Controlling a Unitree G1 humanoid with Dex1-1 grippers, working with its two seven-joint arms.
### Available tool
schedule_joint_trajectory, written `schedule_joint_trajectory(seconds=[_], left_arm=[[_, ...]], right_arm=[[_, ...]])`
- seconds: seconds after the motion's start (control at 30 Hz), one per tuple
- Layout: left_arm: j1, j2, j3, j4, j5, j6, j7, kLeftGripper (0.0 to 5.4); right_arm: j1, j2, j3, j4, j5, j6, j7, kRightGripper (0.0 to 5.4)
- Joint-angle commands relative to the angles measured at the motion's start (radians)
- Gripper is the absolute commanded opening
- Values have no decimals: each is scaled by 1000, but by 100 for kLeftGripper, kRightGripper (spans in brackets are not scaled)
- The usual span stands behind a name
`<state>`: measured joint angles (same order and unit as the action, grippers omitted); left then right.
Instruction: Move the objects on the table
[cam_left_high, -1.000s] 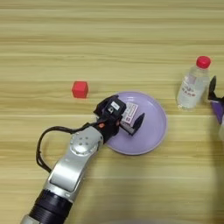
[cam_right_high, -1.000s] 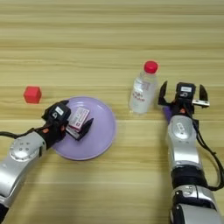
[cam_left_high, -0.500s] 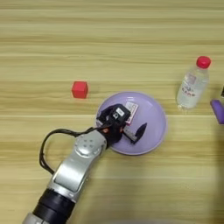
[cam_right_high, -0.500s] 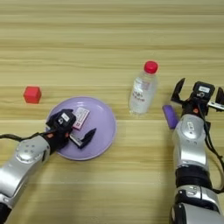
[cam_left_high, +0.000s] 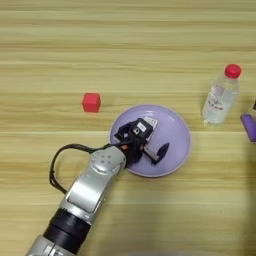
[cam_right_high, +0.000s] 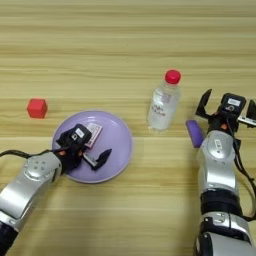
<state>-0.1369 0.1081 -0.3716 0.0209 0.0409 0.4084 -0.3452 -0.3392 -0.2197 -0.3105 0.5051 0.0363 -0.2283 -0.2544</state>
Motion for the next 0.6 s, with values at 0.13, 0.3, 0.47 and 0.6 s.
schedule_joint_trajectory(seconds=[0.13, 0.3, 0.47, 0.6], left_arm=[[-6, 3, 31, 46, 11, 6, 20, 536], [-10, -2, 30, 75, 20, 7, 24, 536], [-14, -1, 35, 104, 25, -1, 27, 522], [-21, 5, 33, 142, 43, -16, 43, 484]], right_arm=[[9, 8, -2, -15, 9, 12, 1, 540], [11, 8, -2, -21, 11, 14, 1, 540], [13, 9, -3, -26, 11, 13, -1, 540], [14, 9, -4, -29, 12, 13, -1, 540]])
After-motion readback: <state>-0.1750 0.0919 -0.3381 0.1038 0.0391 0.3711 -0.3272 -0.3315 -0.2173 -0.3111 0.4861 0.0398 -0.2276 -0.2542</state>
